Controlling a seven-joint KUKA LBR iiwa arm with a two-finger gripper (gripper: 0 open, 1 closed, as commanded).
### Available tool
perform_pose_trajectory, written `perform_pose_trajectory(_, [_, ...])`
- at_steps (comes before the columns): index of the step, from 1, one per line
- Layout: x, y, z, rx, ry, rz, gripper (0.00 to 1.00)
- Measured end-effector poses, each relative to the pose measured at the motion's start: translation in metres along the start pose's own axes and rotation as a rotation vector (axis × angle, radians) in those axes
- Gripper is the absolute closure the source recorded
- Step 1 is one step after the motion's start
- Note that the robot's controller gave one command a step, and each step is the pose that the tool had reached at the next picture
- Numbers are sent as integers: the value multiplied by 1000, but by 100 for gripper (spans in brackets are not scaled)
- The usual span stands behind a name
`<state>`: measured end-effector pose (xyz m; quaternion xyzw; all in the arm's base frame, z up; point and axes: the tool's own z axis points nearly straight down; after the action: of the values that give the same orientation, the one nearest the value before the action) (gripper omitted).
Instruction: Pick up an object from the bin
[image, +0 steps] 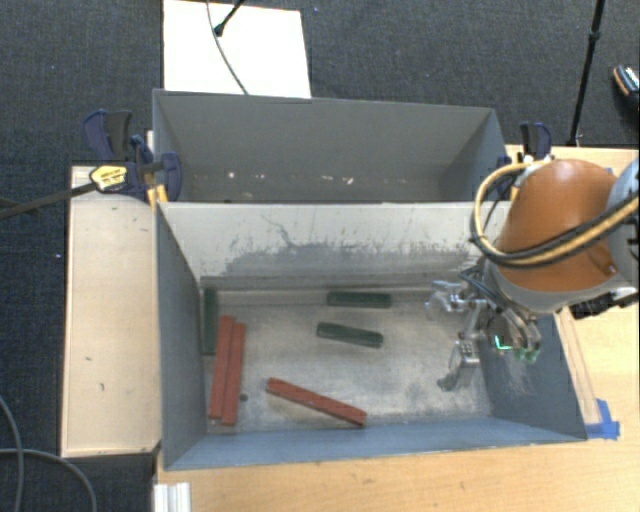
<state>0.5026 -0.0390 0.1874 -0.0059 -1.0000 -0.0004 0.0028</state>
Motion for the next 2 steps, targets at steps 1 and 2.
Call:
perform_pose_trajectory(1, [-20,61,120,-2,-3,168,0])
perform_pose_trajectory(2, [-56,47,116,-1,-12,207,0])
